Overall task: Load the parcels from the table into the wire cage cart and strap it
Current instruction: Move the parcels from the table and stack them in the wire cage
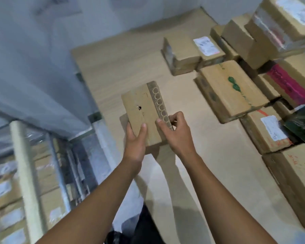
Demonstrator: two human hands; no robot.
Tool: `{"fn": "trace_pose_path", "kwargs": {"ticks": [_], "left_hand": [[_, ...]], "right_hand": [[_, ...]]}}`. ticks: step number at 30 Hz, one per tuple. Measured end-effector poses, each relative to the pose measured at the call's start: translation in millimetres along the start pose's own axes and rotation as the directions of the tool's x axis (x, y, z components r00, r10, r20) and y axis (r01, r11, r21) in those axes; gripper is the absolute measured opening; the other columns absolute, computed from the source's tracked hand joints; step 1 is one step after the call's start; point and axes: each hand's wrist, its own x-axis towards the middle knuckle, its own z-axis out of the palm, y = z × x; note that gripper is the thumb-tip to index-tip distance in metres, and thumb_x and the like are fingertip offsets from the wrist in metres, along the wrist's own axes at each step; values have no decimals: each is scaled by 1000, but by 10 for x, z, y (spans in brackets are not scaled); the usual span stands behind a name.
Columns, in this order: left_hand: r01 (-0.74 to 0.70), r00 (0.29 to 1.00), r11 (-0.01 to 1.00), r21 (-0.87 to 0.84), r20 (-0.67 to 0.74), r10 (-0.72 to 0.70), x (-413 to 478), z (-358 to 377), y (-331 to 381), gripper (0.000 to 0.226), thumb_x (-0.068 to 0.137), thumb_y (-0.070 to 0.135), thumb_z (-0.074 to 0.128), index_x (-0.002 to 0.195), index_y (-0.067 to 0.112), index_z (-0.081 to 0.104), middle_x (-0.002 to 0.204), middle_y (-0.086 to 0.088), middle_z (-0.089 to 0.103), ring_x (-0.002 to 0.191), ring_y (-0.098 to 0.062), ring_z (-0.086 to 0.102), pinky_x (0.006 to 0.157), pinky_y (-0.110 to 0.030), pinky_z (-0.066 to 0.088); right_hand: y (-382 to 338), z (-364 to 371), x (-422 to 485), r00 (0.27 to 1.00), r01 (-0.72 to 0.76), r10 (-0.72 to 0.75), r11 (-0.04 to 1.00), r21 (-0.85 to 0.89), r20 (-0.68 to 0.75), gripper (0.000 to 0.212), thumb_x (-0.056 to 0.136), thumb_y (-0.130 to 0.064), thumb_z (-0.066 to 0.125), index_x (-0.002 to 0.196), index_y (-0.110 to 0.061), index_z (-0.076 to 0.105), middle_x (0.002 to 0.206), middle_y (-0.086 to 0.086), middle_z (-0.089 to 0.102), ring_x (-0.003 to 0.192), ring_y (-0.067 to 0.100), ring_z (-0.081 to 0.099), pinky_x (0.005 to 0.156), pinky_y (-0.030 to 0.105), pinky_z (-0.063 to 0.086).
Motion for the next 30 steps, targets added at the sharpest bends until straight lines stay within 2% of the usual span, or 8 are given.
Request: {"fn": "trace_pose_path", "kwargs": {"ticks": [4,7,13,17,20,24,26,30], "left_hand": [[-114,976,993,15,-187,115,-599,-1265,163,45,105,38,60,147,38,46,134,13,68,123,-11,66,109,-45,51],[-165,914,986,9,-374,157,-1150,-2204,212,41,104,32,62,144,32,51,132,9,70,120,-12,67,105,-41,54],[-245,645,969,-18,-750,150,-2404,-3756,6,41,103,28,63,143,27,54,130,5,70,118,-12,67,104,-39,53],[-322,475,932,-166,-880,7,-3100,-4272,-327,38,103,30,64,140,32,54,120,14,73,109,-5,70,80,-15,55],[-365,336,892,-268,-931,-142,-3395,-4507,-597,46,99,36,67,143,29,53,124,8,72,110,-12,71,83,-23,57],[-345,178,869,-356,-933,-312,-3576,-4802,-997,43,91,53,67,132,50,53,121,17,69,111,-9,68,91,-35,56],[-334,81,862,-382,-923,-377,-3594,-4950,-1268,39,97,44,69,132,51,54,120,19,68,110,-7,68,93,-35,56],[-294,-50,826,-481,-855,-516,-3589,-5229,-1959,56,102,40,63,153,28,45,138,3,64,118,-15,66,101,-40,56]], "right_hand": [[-452,1060,-579,965,81,-82,997,16,251,51,86,-57,68,129,-36,52,127,1,60,113,13,63,100,44,54],[-728,1872,-1183,877,167,-160,986,25,453,57,93,-49,67,145,-34,51,135,3,63,121,17,64,106,45,52],[-1140,3290,-2571,602,245,-168,969,19,781,56,89,-49,67,140,-35,51,137,-1,58,126,13,60,110,42,49],[-1229,4014,-3281,397,302,-74,952,-54,915,42,89,-45,68,123,-31,50,130,2,62,117,16,64,97,33,52],[-1116,4490,-3660,249,383,10,917,-108,968,32,96,-43,69,118,-35,48,130,3,64,115,19,66,96,38,55],[-825,5093,-4024,55,506,100,855,-114,993,61,98,-40,69,151,-27,41,147,6,52,130,23,57,111,44,48],[-573,5391,-4176,-38,508,159,853,-118,987,53,100,-29,68,148,-25,45,134,2,62,122,24,63,101,44,56],[51,5948,-4402,-200,515,304,842,-164,931,49,102,-25,67,147,-31,47,117,-18,68,101,0,71,78,24,60]]}}
